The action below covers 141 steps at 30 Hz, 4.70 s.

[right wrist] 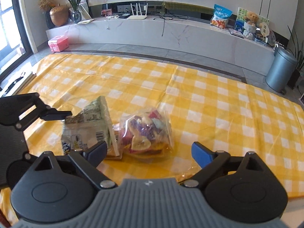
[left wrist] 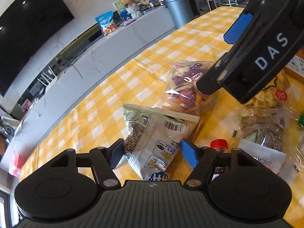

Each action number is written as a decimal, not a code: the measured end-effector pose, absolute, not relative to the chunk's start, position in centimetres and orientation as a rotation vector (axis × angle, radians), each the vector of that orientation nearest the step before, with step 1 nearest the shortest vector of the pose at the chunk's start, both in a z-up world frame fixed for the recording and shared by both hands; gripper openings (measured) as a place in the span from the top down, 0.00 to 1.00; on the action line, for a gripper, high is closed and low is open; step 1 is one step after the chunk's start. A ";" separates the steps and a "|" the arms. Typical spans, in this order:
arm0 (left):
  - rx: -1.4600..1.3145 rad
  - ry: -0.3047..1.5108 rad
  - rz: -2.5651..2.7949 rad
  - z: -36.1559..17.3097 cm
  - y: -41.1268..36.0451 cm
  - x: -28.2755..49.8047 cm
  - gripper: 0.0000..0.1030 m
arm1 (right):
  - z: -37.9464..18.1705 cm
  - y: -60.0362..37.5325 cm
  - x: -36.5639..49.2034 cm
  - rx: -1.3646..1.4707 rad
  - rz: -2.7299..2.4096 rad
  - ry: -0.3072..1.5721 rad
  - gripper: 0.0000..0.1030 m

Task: Organize snacks
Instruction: 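Close the left tool on the green-white snack bag while the right grasps the dried-fruit bag, then carry the green-white bag and dried-fruit bag with both tools into the box, then open both tools to release the two bags inside the box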

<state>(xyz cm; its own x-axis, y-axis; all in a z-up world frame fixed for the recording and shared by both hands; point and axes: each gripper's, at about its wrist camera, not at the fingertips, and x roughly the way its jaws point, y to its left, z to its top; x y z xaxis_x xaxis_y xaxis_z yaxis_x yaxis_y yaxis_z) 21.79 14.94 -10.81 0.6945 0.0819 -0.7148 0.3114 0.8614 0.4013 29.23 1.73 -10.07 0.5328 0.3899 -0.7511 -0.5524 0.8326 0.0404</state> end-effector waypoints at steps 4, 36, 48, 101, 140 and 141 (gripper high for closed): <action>0.523 0.813 -0.117 -11.0 15.0 22.2 0.22 | -10.5 2.6 30.4 -0.211 0.582 0.859 0.10; 0.405 0.796 -0.048 -11.1 15.9 22.3 0.44 | -13.7 4.2 32.6 -0.178 0.579 0.950 0.41; 0.398 0.741 -0.001 -7.6 15.2 20.4 0.49 | -11.0 3.1 31.1 -0.155 0.580 0.903 0.43; 0.482 0.590 -0.538 -2.1 -9.9 16.2 0.49 | -3.5 -31.7 14.4 0.094 0.099 0.711 0.42; 0.755 0.635 -0.597 -8.2 -14.3 18.6 0.15 | -9.4 -30.9 20.5 -0.162 0.036 0.930 0.26; 0.756 0.620 -0.599 -7.9 -14.2 18.4 0.14 | -9.2 -31.0 20.4 -0.161 0.029 0.926 0.26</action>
